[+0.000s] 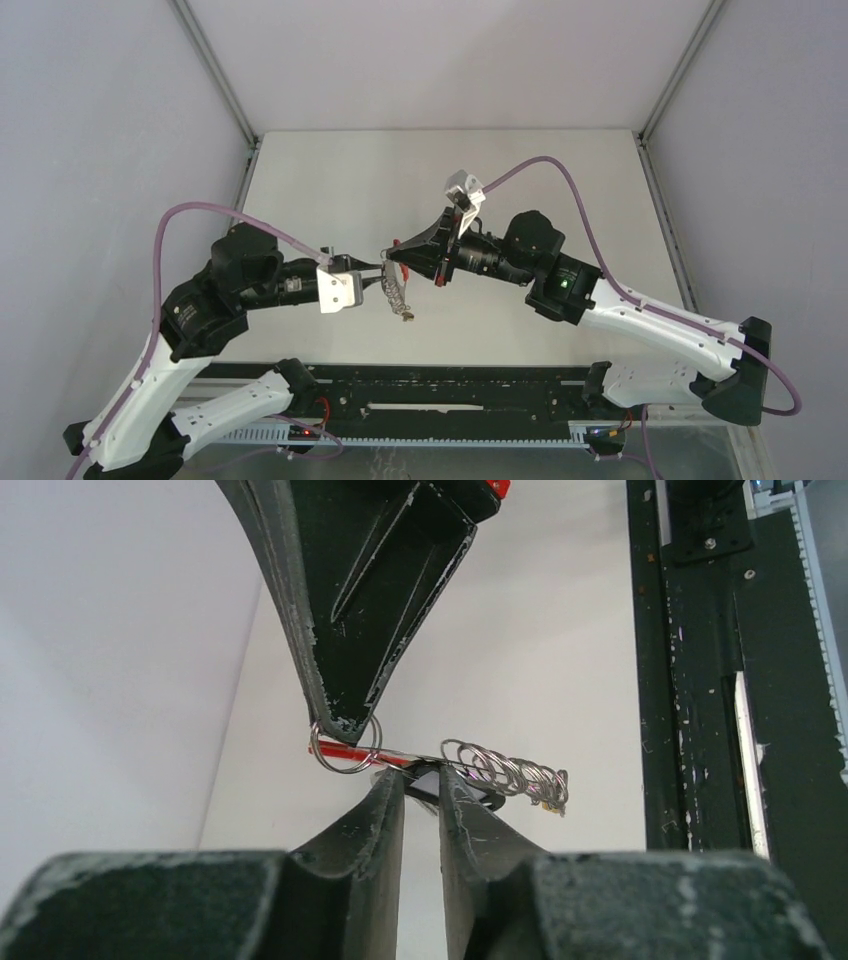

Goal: Put the keys on the keyring

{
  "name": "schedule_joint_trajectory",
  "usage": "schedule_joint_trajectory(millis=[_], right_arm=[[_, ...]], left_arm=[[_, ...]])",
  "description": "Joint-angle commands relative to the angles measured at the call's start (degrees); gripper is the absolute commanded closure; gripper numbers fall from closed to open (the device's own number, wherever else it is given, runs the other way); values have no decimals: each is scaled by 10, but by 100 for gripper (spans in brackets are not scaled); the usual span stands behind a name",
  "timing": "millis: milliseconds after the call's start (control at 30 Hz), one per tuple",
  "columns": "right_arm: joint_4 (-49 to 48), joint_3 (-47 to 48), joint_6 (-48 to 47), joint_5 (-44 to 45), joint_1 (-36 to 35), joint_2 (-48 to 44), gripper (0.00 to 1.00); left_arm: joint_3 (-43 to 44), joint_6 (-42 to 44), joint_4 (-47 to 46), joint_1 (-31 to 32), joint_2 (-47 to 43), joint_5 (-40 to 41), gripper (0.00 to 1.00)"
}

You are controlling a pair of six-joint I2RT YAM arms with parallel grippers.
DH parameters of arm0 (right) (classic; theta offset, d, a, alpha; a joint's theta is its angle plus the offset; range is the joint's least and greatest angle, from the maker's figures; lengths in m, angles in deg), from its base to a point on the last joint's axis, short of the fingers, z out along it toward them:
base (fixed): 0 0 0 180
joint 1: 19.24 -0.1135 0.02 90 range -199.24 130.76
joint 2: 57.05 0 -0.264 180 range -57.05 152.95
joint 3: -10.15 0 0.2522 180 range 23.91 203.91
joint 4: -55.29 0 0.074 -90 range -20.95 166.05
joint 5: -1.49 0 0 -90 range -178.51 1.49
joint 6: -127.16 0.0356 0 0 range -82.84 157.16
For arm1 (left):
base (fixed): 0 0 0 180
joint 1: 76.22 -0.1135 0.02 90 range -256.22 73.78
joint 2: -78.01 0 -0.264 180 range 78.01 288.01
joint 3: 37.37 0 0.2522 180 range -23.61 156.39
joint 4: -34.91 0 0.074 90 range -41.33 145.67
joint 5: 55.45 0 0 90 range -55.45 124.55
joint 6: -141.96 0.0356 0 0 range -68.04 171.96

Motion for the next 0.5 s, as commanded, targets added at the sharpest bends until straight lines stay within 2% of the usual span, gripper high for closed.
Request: schedule_joint_trajectory(millis=[0,67,300,367,467], right_arm=[[-111,-7,22,54,-11,-30,100],[-119,-14,21,57,-12,-32,100],[-155,-61,-3,43,-9,-62,100],[-169,-77,-9,24,-3,-74,100],[-172,-85,-38,-24,0,-81,100]], left_arm=[[-16,18,9,7,-3,-25,75],[-14,18,9,7,-5,-21,69],[13,-12,9,7,-18,12,58],[23,-27,8,7,-22,27,48],[35,-85,-17,7,-26,51,38]])
